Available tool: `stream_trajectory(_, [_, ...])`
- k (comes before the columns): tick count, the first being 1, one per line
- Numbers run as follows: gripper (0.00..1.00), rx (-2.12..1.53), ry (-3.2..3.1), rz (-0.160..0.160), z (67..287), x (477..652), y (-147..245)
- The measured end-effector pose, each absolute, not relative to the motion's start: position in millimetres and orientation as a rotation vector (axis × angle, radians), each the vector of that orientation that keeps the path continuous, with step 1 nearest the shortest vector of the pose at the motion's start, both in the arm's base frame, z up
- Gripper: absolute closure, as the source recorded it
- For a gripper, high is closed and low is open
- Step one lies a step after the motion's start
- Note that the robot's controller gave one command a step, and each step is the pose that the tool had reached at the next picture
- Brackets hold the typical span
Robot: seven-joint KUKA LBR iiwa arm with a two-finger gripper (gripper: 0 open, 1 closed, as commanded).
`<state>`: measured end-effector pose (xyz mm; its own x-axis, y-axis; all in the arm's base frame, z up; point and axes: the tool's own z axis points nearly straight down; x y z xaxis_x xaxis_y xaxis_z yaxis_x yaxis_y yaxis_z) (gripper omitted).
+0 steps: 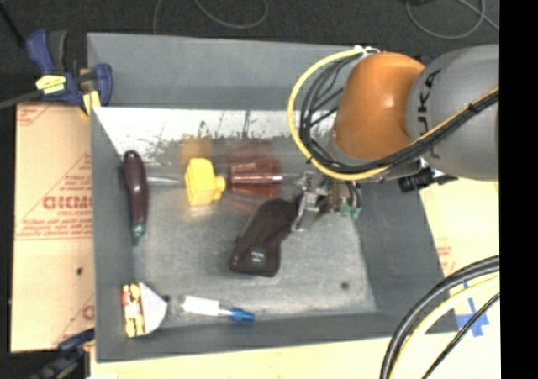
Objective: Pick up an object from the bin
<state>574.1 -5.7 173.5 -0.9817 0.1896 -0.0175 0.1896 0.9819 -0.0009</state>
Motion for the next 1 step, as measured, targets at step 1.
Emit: stream_trajectory(1, [1.0, 0.243, 3.111, -0.005, 286.8, 579.7, -3.6])
